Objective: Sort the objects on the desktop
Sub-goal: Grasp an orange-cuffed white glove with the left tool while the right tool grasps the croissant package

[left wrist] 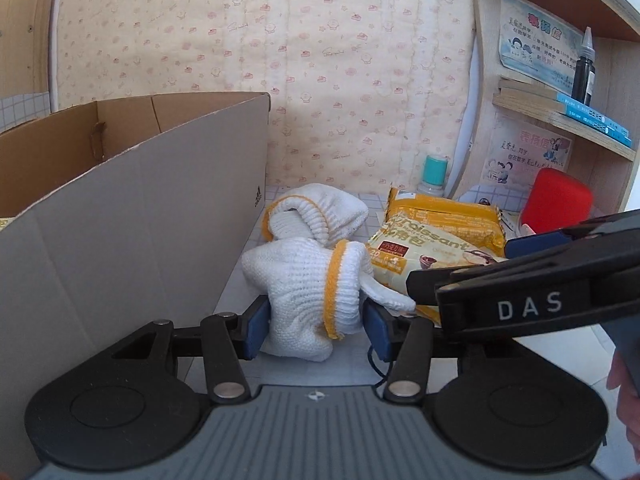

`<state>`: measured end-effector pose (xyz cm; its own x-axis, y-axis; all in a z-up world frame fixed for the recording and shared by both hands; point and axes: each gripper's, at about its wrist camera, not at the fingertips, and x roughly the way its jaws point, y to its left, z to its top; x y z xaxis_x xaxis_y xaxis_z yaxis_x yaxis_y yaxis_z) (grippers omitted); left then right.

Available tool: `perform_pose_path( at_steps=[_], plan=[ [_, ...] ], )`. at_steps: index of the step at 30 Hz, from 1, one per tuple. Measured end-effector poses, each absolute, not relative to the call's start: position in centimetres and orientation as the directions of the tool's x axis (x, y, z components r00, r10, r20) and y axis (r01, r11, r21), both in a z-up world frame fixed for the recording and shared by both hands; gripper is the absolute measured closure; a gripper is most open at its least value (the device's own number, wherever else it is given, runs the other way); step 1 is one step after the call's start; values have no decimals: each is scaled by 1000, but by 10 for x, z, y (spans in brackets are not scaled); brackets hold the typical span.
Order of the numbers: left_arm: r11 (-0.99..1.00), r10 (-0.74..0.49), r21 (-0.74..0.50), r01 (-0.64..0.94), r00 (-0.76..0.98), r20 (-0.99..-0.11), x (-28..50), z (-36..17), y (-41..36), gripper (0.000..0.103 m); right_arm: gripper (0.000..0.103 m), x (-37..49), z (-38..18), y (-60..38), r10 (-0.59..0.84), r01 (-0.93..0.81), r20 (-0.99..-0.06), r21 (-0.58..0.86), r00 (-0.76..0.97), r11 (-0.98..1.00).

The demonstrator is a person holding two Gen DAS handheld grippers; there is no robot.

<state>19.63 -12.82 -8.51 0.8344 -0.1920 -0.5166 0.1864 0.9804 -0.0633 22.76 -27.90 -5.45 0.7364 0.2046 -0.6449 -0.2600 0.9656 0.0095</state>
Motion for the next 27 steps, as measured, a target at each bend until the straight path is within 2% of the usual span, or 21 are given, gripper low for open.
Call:
perform_pose_path(
  at_steps=[2, 7, 8, 9, 12, 14, 17, 21, 27],
  plan=[
    [981, -191, -71, 181, 834, -518, 196, -85, -127, 50, 9, 229, -52, -275, 184, -260, -641, -25, 745, 965],
    [982, -183, -55, 181, 831, -526, 195, -86, -126, 51, 9, 258, -60, -263, 153, -280, -697, -71, 701, 957],
    [982, -180, -54, 179, 830, -528, 195, -86, -126, 51, 12, 265, -62, -263, 170, -288, -710, -48, 683, 956],
    [983, -180, -54, 178, 831, -527, 195, -86, -126, 51, 21, 269, -65, -263, 171, -282, -721, -34, 671, 959],
    [983, -178, -52, 178, 832, -526, 195, -86, -126, 54, 36, 269, -70, -268, 150, -250, -739, -27, 657, 968],
    [984, -170, -45, 173, 834, -525, 196, -86, -126, 59, 44, 262, -68, -276, 154, -223, -728, 1, 668, 975],
    [985, -164, -36, 171, 838, -521, 196, -85, -126, 66, 49, 248, -63, -291, 125, -138, -705, 39, 698, 990],
    [986, -156, -29, 165, 843, -514, 196, -84, -126, 71, 50, 220, -56, -293, 124, -118, -672, 54, 730, 992],
    [988, -138, -9, 156, 850, -508, 194, -83, -129, 74, 50, 182, -41, -282, -19, -19, -618, -55, 786, 998]
  ],
)
